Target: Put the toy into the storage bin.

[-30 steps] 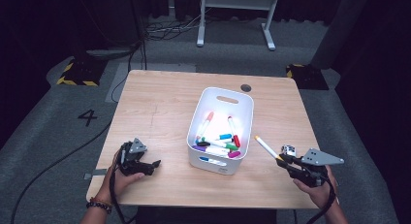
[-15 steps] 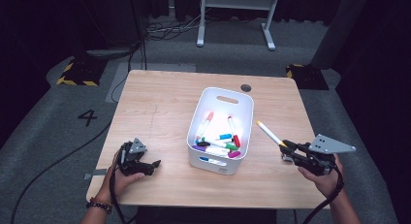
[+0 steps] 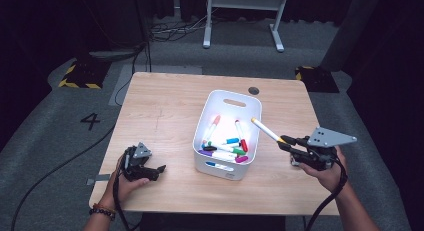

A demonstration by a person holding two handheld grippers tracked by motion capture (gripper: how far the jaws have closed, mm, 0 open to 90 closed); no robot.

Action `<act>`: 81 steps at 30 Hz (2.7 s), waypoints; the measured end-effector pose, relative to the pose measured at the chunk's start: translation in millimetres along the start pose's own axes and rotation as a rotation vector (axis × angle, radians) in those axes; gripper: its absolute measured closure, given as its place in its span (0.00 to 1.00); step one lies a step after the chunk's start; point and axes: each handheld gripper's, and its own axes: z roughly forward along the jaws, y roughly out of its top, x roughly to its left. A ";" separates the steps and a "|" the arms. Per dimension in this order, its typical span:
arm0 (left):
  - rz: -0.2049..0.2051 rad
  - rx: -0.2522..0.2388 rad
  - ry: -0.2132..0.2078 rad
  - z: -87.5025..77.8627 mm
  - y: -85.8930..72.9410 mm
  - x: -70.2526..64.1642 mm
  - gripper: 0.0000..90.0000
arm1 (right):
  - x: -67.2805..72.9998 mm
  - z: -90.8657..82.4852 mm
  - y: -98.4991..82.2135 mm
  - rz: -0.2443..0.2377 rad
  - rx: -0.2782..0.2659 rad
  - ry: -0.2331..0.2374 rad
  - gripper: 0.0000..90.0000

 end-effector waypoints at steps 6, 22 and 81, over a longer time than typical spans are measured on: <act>0.000 0.001 0.000 -0.1 0.0 0.0 0.17 | 1.9 14.7 18.4 -0.036 0.015 0.031 0.83; 0.001 0.001 0.000 -0.1 0.0 0.0 0.17 | 9.0 60.6 50.5 -0.085 0.091 0.135 0.83; 0.001 0.001 -0.001 -0.1 0.0 0.1 0.17 | 21.4 65.8 55.7 -0.139 0.249 0.193 0.50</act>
